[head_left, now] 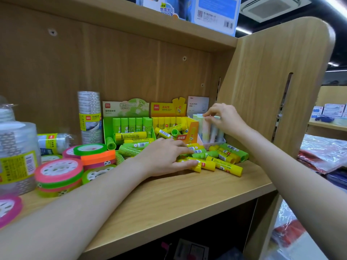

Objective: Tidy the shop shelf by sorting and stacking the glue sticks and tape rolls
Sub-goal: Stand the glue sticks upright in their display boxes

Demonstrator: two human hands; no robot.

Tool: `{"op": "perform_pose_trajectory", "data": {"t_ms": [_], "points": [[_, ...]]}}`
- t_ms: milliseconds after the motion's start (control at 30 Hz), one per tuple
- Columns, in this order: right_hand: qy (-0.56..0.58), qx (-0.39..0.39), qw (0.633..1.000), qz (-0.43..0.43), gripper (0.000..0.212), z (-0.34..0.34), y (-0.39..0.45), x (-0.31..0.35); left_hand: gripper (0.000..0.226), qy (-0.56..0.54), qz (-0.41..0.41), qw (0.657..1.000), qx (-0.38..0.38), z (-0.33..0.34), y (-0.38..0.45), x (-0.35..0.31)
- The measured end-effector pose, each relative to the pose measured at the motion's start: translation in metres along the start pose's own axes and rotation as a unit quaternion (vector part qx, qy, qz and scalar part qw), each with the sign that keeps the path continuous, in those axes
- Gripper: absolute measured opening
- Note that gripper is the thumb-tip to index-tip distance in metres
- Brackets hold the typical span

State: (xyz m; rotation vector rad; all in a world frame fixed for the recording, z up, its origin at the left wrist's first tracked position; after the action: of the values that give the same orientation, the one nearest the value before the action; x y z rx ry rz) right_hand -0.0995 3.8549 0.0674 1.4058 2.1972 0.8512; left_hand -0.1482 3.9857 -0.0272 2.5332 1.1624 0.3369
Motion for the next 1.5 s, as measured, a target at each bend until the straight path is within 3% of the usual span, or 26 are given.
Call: {"op": "perform_pose_trajectory", "data": {"t_ms": [333,600,833,933,1200,1500], "points": [[-0.002,0.009,1.000,0.004,0.019,0.002,-0.002,0.003,0.078,0.016,-0.004,1.000,0.012,0.003,-0.002,0.000],[-0.050,-0.002,0.998,0.037,0.019,0.000,-0.006,-0.006,0.089,0.012,0.004,1.000,-0.005,0.002,-0.001,0.001],[0.097,-0.056,0.993,0.028,0.008,-0.004,-0.025,-0.005,0.078,0.008,0.001,1.000,0.000,0.003,0.000,0.001],[0.126,-0.062,0.989,0.045,0.010,-0.009,-0.024,-0.010,0.086,0.008,0.003,1.000,-0.006,0.002,0.001,0.001],[0.100,-0.025,0.994,0.043,0.011,0.002,-0.015,-0.005,0.076,0.012,-0.001,1.000,0.001,0.002,0.003,0.000],[0.010,0.005,0.999,0.030,0.019,0.012,-0.007,-0.002,0.088,0.006,0.003,1.000,-0.014,0.000,0.002,0.000]]}}
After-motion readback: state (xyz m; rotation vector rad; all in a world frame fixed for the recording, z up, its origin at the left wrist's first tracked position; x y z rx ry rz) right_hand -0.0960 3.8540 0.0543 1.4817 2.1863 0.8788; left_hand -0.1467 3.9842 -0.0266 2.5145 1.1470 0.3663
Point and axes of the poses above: each hand's wrist, its own y-axis towards the middle knuckle, its own z-axis out of the palm, x = y × z, the point moved 10 cm from there along y, towards the middle knuckle, and after that the axes turned 9 degrees about -z, right-handed, at the moved point
